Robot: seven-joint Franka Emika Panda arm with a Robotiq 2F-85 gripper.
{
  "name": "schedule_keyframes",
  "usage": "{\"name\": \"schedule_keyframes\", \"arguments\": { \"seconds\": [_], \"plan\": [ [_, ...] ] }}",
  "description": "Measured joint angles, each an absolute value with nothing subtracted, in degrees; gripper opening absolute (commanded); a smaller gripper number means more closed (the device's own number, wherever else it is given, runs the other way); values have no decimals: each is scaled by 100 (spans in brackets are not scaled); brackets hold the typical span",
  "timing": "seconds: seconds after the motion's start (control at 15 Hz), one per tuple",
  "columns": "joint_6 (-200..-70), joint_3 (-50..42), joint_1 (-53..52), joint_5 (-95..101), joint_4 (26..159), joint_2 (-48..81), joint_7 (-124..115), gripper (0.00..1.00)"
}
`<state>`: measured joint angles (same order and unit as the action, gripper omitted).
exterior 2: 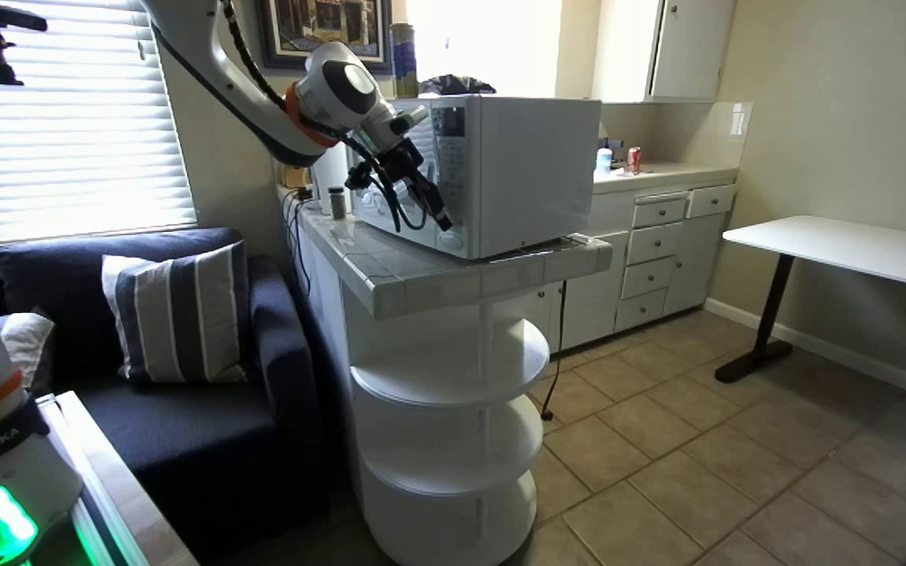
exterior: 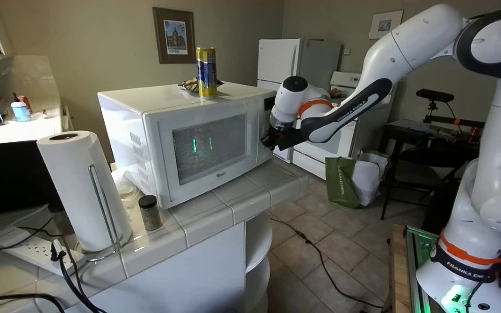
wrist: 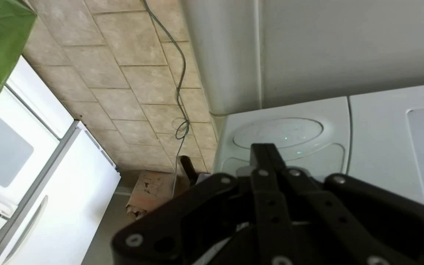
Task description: Press some button on the microwave
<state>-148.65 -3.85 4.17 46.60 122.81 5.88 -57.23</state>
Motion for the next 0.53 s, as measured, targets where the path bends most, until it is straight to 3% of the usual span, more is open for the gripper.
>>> {"name": "schedule_keyframes", "arguments": {
  "seconds": [0.53],
  "plan": [
    [-14877, -386, 413, 4660, 12247, 588, -5734, 0]
  ]
}}
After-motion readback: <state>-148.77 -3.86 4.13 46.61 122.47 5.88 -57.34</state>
